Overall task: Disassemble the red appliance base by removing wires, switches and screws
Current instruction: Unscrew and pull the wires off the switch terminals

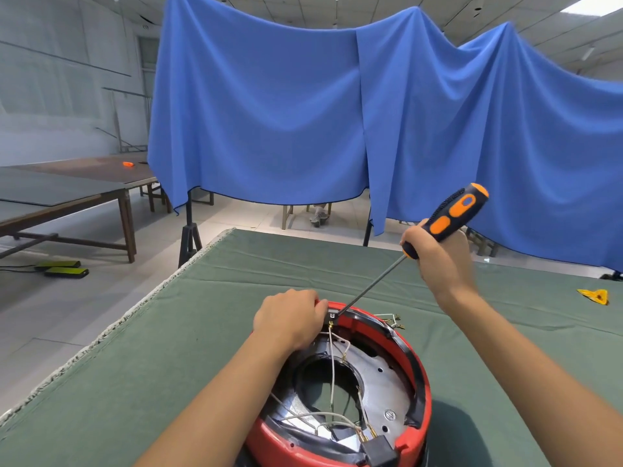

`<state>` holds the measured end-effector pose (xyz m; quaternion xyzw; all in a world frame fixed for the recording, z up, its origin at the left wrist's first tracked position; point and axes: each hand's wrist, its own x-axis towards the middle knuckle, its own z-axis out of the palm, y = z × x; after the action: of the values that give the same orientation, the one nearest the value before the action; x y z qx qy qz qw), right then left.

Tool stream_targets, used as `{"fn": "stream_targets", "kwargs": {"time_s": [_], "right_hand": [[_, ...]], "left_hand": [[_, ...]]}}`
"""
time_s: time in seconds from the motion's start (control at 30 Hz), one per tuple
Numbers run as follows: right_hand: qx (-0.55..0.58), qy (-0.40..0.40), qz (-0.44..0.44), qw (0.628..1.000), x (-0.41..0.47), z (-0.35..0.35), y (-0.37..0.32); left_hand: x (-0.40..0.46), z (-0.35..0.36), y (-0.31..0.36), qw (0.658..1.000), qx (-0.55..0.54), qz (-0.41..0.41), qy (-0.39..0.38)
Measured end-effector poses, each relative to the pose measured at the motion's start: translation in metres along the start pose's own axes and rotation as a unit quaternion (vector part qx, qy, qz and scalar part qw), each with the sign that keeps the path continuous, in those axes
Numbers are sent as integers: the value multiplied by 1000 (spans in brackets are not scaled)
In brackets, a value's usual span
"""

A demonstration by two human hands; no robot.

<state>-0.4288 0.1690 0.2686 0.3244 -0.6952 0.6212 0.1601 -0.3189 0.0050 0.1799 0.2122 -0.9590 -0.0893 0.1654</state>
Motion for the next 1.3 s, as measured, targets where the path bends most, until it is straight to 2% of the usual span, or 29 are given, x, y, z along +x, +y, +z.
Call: {"fn": "stream_targets", "kwargs": {"time_s": [0.1,0.2,0.27,0.37,0.63,0.9,1.3], "right_hand": [[3,94,82,992,12,9,16],[20,129,185,974,22,15,31],[19,144,211,967,24,16,40],[38,154,200,967,22,16,43],[82,199,100,971,-12,1,31],[58,179,22,982,-31,2,25],[-33,160,126,978,22,24,29]], "left_hand": [[0,0,2,1000,1,1,0],[0,0,2,1000,5,-1,1],[0,1,1,1000,5,-2,0],[1,1,1,1000,6,-3,-2],[1,0,0,1000,7,5,0],[-1,-2,3,1000,9,-1,1],[0,-1,2,1000,9,0,2]]}}
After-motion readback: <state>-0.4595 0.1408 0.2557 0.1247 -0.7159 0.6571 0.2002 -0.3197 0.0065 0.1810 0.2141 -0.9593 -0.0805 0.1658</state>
